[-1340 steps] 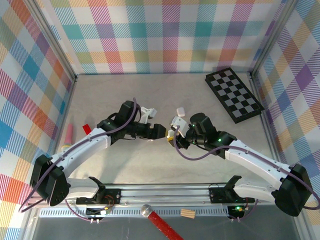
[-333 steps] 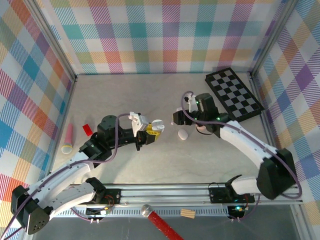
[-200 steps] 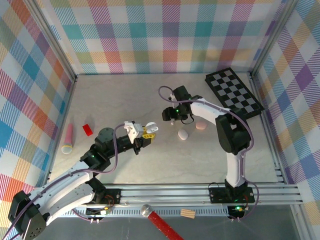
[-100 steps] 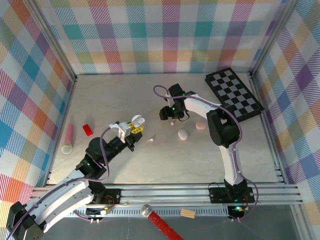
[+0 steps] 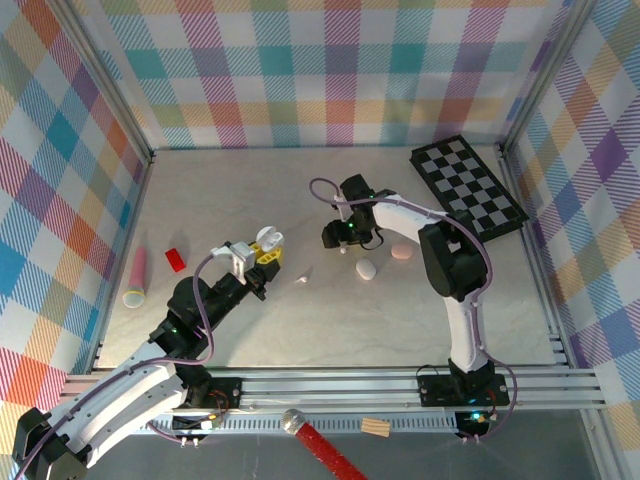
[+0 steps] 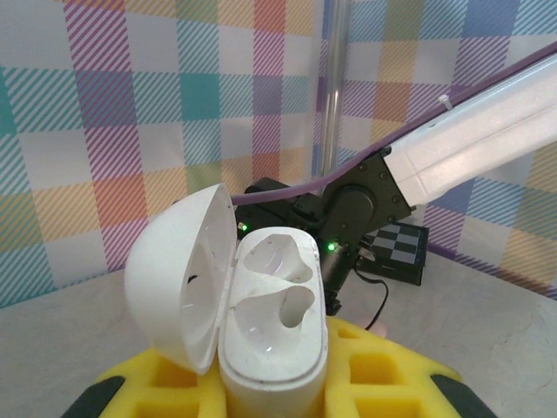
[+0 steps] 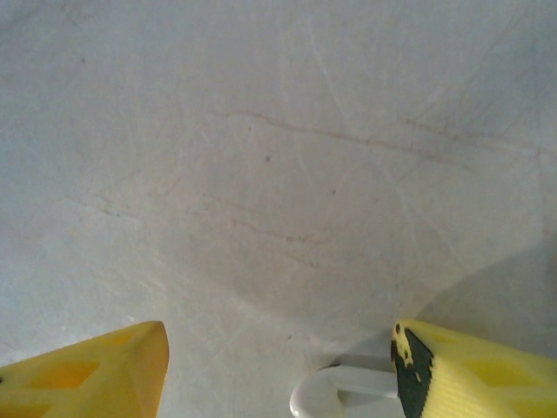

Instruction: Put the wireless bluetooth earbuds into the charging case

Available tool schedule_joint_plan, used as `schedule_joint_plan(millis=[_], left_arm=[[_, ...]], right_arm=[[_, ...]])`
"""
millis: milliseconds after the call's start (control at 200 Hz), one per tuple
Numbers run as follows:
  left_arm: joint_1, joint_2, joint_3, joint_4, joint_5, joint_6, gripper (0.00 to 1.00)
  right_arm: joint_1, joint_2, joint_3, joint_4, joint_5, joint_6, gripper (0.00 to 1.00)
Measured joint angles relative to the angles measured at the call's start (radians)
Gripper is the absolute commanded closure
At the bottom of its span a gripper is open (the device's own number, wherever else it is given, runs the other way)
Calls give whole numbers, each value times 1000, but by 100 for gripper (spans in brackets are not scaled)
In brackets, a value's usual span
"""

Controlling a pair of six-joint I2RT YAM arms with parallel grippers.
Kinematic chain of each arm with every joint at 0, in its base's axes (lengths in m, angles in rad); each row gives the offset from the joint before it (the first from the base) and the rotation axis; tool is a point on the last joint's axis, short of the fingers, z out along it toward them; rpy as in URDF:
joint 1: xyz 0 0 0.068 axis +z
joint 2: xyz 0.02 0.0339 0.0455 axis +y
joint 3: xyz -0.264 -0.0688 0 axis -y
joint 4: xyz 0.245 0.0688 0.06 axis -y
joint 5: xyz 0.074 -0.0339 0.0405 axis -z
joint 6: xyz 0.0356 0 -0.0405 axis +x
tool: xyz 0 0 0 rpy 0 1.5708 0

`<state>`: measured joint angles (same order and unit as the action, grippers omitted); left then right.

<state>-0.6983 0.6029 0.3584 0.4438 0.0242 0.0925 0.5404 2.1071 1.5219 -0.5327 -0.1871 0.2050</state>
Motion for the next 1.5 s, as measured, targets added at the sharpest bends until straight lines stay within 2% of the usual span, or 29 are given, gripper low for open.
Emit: schedule_joint_plan(millis=[345,600,805,1035,1255,1500], left_arm=[[0,50,19,-42,2,5,100],[0,77,36,-79,71,39,100],[0,85,58,-154,172,102,100],[0,98,79,-191,263,126,100],[0,140,86,-209,328,137,100],[0,143,93,-217,353,137,100]], right_arm=[[29,-40,-58,-7,1,19,31],[40,-45,-46,-84,45,2,41],[42,-19,121,-289,91,-108,48],[42,97,330,-466,89,-216,53],[42,199,403,-565,82,-264,56],[41,240,453,-605,85,-274,61]])
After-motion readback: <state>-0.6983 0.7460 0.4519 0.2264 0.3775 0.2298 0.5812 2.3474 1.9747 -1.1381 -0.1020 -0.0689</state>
